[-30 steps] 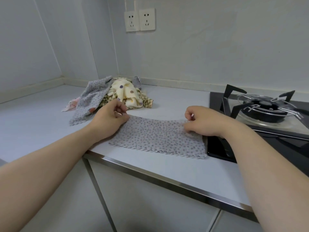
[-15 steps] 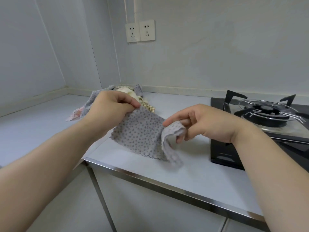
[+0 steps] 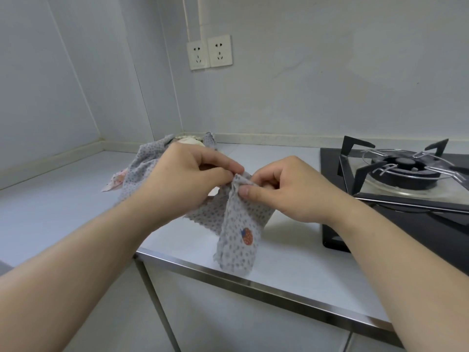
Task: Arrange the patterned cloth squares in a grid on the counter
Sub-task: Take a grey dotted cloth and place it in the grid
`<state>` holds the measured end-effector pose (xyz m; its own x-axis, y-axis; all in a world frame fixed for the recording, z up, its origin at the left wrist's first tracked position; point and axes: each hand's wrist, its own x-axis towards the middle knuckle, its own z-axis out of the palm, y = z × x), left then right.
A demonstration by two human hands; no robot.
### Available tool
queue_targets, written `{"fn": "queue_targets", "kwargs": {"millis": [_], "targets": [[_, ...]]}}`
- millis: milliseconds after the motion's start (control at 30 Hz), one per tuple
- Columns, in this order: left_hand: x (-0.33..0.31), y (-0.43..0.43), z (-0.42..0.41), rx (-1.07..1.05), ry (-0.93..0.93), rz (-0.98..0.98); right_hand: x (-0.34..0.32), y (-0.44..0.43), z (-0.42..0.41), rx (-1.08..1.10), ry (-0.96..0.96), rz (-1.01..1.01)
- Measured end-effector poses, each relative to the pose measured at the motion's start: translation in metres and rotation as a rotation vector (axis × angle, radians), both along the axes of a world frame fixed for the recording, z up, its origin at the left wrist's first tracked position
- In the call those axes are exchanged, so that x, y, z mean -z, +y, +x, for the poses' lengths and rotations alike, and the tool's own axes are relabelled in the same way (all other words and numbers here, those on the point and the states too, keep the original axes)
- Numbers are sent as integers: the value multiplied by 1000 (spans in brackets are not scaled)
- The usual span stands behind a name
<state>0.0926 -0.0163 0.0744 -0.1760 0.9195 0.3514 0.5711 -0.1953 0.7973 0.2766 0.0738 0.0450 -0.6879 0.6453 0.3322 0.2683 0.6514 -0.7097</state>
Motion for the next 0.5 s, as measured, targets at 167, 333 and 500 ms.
{"fn": "queue_targets", "kwargs": {"millis": [167, 333, 500], "targets": [[2, -1, -2, 80, -11, 85, -1, -1, -1, 29, 5, 8], [6, 1, -2, 101, -8, 92, -2, -2, -2, 42, 37, 51], [7, 3, -3, 23, 38, 99, 0, 0, -1, 36, 65, 54]]}}
